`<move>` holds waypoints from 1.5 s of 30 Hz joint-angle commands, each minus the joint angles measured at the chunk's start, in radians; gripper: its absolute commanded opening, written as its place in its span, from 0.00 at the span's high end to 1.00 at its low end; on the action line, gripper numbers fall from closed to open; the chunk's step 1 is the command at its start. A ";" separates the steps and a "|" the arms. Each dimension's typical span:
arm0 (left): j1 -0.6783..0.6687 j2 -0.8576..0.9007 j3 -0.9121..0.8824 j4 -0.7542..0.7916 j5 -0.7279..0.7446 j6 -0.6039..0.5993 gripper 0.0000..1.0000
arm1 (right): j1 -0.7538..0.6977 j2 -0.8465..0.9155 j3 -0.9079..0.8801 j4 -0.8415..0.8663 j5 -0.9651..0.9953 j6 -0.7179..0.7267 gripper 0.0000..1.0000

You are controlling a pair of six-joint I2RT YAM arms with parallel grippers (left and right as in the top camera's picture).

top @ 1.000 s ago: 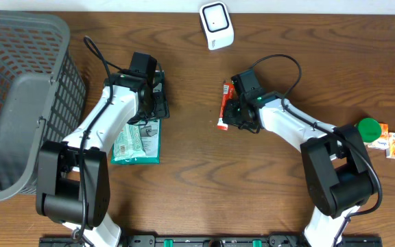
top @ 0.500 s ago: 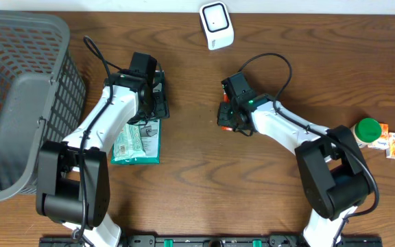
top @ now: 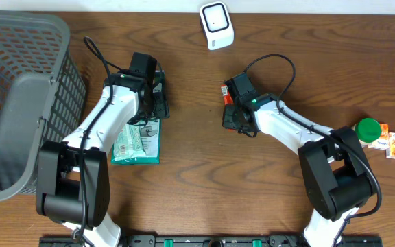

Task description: Scan the item barcode

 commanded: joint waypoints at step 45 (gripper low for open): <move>0.002 0.003 -0.003 -0.003 -0.020 0.005 0.29 | -0.055 0.012 0.030 -0.022 -0.069 -0.313 0.99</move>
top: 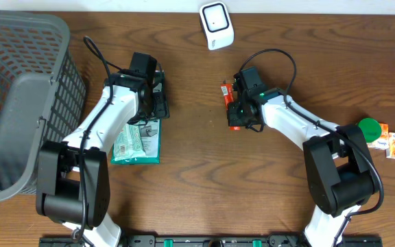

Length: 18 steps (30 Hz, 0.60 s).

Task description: Scan the item barcode

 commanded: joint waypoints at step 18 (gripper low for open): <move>0.002 0.003 -0.003 -0.003 -0.021 0.005 0.30 | 0.097 -0.187 0.058 -0.212 0.329 -0.167 0.53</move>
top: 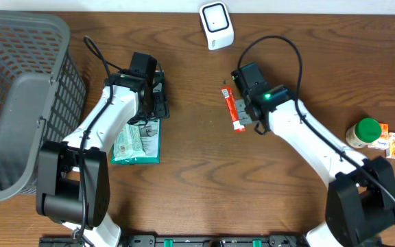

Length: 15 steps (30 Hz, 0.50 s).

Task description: Scan the item barcode

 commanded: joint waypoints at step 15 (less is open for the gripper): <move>0.002 0.003 -0.003 -0.004 -0.020 0.005 0.30 | -0.032 0.212 0.004 0.040 -0.253 0.012 0.66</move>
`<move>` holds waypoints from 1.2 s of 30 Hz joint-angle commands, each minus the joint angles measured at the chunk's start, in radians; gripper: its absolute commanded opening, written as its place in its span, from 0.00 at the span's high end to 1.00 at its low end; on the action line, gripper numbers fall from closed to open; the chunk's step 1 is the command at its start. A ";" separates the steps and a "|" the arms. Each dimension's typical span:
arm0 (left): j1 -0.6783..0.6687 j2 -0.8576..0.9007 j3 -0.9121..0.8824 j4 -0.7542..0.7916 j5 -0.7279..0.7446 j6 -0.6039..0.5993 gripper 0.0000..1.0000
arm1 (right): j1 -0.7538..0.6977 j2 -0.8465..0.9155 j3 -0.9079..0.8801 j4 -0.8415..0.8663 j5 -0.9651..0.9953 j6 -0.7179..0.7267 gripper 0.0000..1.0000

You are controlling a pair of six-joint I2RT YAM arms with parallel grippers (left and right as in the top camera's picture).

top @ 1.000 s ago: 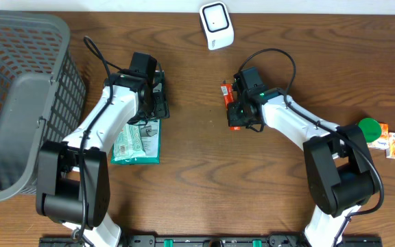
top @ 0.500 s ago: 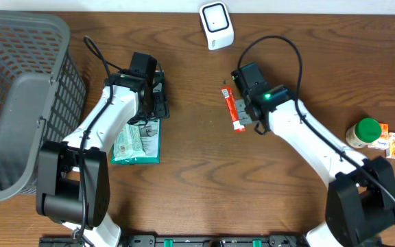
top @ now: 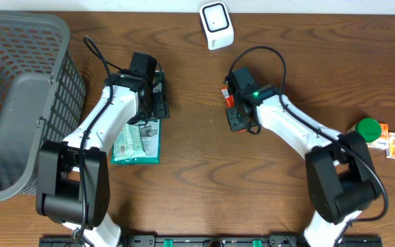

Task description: Scan the item barcode

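Observation:
A slim red packet shows below the white barcode scanner, which stands at the table's far edge. My right gripper sits right over the packet and appears shut on it; only the packet's upper end pokes out. My left gripper rests at the centre-left, just above the top edge of a green-and-white wipes pack. The overhead view does not reveal how its jaws stand.
A large grey mesh basket fills the left side. At the right edge stand a green-lidded bottle and small orange boxes. The right arm's black cable loops up toward the scanner.
The right gripper has shifted slightly left and turned. The red packet, then laid out full length beside it, is now mostly hidden beneath it. The left arm has not moved.
The right gripper was below the scanner with the packet's red end showing at its upper left. It was then a little further right with the packet more exposed, then fully visible lengthwise. Now it is back left, covering the packet. The left arm stayed still throughout.

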 commanded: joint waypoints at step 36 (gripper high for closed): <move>0.002 0.003 -0.003 0.199 1.073 0.362 0.29 | -0.156 -0.121 0.087 -0.028 -0.922 -0.068 0.99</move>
